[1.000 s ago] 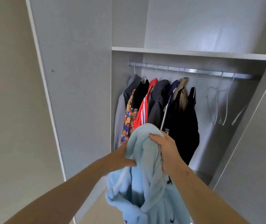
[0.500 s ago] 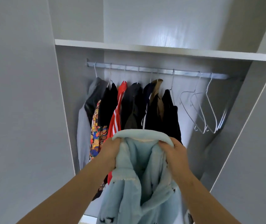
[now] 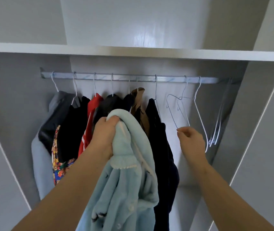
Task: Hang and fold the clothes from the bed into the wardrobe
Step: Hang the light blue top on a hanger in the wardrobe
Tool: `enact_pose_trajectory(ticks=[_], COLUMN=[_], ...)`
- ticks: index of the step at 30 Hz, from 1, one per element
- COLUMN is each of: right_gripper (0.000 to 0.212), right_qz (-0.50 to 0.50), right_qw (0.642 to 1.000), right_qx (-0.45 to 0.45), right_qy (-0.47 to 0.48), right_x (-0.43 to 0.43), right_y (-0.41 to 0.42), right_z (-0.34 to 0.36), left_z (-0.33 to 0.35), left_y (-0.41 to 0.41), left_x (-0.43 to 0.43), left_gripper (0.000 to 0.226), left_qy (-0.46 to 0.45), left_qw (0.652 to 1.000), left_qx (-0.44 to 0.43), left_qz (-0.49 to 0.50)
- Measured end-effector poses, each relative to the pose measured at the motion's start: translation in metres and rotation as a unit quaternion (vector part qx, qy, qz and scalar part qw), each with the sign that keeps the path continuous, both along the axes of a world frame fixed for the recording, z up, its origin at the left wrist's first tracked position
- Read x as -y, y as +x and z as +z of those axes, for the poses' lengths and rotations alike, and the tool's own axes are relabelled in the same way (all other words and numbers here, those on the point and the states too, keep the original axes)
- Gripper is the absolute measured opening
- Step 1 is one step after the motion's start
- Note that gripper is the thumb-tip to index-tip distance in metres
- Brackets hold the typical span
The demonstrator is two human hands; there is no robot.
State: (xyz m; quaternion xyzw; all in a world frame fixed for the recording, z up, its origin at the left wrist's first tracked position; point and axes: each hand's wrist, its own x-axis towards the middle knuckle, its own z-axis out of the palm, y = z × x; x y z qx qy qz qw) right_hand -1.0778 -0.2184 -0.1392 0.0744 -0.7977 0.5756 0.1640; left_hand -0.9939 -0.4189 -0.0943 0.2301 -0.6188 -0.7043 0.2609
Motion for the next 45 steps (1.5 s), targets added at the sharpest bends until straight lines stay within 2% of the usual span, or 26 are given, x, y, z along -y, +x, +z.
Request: enact_pose_trajectory(ticks=[3, 8, 12, 14, 17, 21, 24, 31, 37, 42, 45], right_gripper=[0.027, 0.05, 0.06, 0.052, 0.025, 0.021, 0.012, 0.016, 0.027, 0.038, 0.033], right_qz=[-0.024, -0.036, 0.048, 0.05, 0.056, 0.053, 0.076, 0.101, 0.071, 0.046, 0.02], right_qw=[0.999, 0.988, 0.989, 0.984, 0.977, 0.976, 0.976, 0.975, 0.984, 0.981, 0.978], right_qx=[-0.003, 0.031, 0.13, 0.169, 0.193, 0.184, 0.155, 0.127, 0.115, 0.118, 0.135], right_qy=[0.046, 0.15, 0.048, -0.006, -0.07, -0.109, -0.131, -0.151, -0.113, -0.149, -0.159], right_x=[-0.009, -0.015, -0.018, -0.017, -0.01, -0.005, -0.004, 0.001, 0.002, -0.003, -0.015], right_y=[-0.051, -0.123, -0.162, -0.174, -0.186, -0.186, -0.176, -0.124, -0.046, 0.036, 0.087], right_z=[0.008, -0.007, -0.022, -0.026, -0.022, -0.008, 0.004, 0.004, -0.026, -0.05, -0.077], left_z=[0.006, 0.004, 0.0, -0.002, -0.003, -0.004, -0.002, -0.003, -0.015, -0.04, -0.053], left_y=[-0.036, -0.075, -0.094, -0.099, -0.104, -0.103, -0.096, -0.063, -0.015, 0.021, 0.032], left_x=[-0.001, 0.0, -0.005, -0.008, -0.01, -0.012, -0.015, -0.01, -0.003, 0.005, 0.005], left_gripper=[0.018, 0.019, 0.026, 0.028, 0.028, 0.032, 0.034, 0.031, 0.031, 0.032, 0.034], left_qy=[0.052, 0.085, 0.14, 0.155, 0.165, 0.172, 0.171, 0.186, 0.182, 0.096, 0.076], left_qw=[0.999, 0.996, 0.99, 0.988, 0.986, 0.985, 0.985, 0.983, 0.983, 0.991, 0.99], left_qx=[-0.006, 0.011, 0.003, 0.005, 0.006, 0.018, 0.015, 0.003, 0.019, 0.072, 0.086], left_qz=[0.002, 0.019, 0.013, 0.013, 0.019, 0.005, -0.005, -0.009, -0.013, -0.058, -0.079])
